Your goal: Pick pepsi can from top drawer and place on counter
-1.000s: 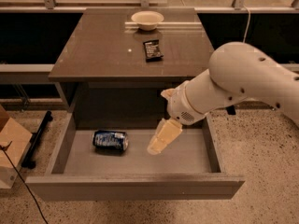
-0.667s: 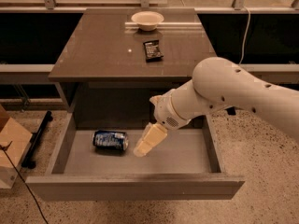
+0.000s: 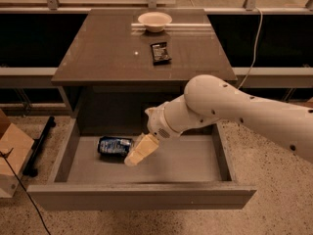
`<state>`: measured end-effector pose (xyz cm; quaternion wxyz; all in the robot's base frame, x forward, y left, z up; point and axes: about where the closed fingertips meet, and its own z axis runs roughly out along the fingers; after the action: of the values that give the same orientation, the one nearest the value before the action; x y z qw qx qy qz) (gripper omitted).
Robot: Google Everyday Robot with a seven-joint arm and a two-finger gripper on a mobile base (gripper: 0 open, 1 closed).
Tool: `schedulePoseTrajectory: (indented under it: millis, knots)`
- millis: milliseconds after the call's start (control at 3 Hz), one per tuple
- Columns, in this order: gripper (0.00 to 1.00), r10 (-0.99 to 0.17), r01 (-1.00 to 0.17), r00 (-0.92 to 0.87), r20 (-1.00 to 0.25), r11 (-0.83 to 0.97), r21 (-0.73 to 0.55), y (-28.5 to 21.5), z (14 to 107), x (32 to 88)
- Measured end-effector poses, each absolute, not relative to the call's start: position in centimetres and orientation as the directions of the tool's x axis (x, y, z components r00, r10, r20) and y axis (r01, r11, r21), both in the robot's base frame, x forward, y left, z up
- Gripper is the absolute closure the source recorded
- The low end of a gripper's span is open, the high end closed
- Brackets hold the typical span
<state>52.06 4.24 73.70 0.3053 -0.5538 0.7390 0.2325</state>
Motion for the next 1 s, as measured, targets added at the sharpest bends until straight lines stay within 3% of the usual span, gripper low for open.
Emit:
schedulePoseTrajectory:
  millis: [1000]
  knots:
    - [0.00,-0.646,-0.966,-0.196,-0.738,0.255,0.034,7.3,65.3,55.7]
